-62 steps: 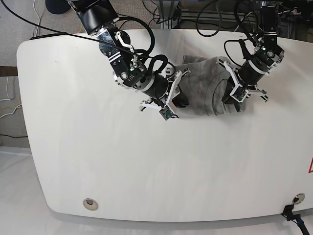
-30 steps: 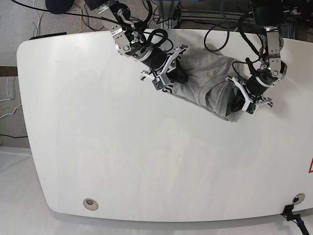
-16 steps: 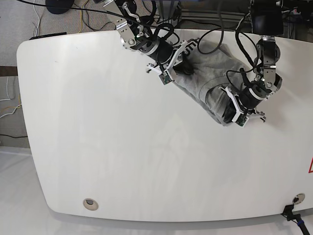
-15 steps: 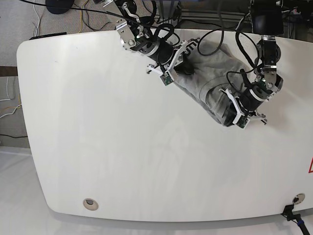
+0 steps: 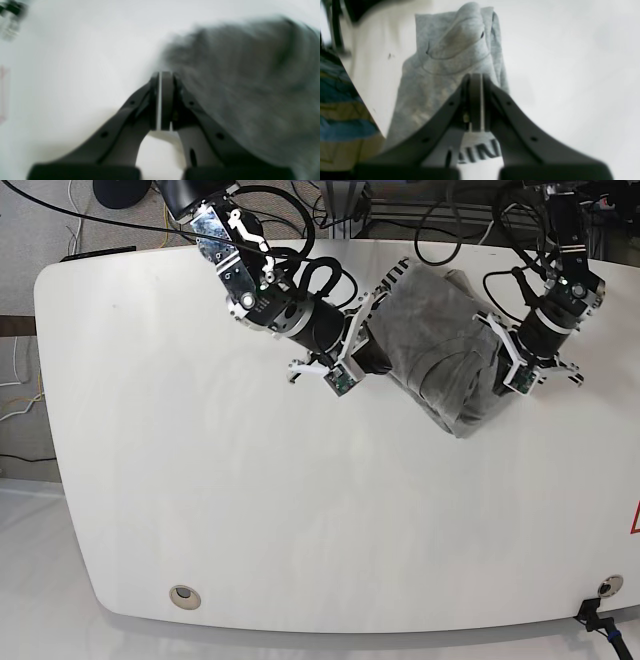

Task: Fold the T-shirt properly
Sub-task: 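Hold the folded bundle with both grippers and square it on the table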

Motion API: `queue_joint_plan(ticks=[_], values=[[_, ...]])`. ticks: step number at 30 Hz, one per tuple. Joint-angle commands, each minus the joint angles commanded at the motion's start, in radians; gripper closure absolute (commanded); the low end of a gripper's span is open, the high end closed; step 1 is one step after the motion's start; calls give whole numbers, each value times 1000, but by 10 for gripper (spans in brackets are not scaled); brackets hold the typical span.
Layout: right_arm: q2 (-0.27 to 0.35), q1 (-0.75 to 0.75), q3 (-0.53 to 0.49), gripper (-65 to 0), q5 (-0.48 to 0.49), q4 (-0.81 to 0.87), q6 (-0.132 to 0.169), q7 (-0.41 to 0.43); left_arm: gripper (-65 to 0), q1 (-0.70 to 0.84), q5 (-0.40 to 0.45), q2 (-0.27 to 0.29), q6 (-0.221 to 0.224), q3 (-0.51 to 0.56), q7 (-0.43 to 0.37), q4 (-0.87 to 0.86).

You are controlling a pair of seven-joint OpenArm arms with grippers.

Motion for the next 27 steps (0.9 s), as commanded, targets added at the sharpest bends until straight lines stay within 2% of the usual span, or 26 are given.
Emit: queue_joint_plan(ticks=[3,4,7,12,14,16,21,23,27], values=[[2,26,0,-14,0,-18,2,0,0,25,0,43,0,-11,0,-5],[2,34,0,-14,0,-29,11,0,0,28,0,51,0,-12,0,-5],[-2,35,0,-14,2,-54,64,0,0,35,0,58,0,-12,0,-5],[-5,18,0,-11,2,-98,86,9,0,32,2,68,0,-11,0,-26],[-5,15,0,-10,2,-155,100,64,0,8,2,66,0,-9,0,-89],[-3,15,0,-10,2,-219,100,110,0,-35,2,64,0,-11,-2,-160],[0,15,0,-10,0,-299,100,161,0,-135,2,35,0,-5,-26,-336],[0,0,3,-9,0,-298,98,163,0,-172,8,35,0,-5,-57,-402],[0,-35,6,-9,0,-295,89,161,0,-249,9,12,0,28,-61,-483]])
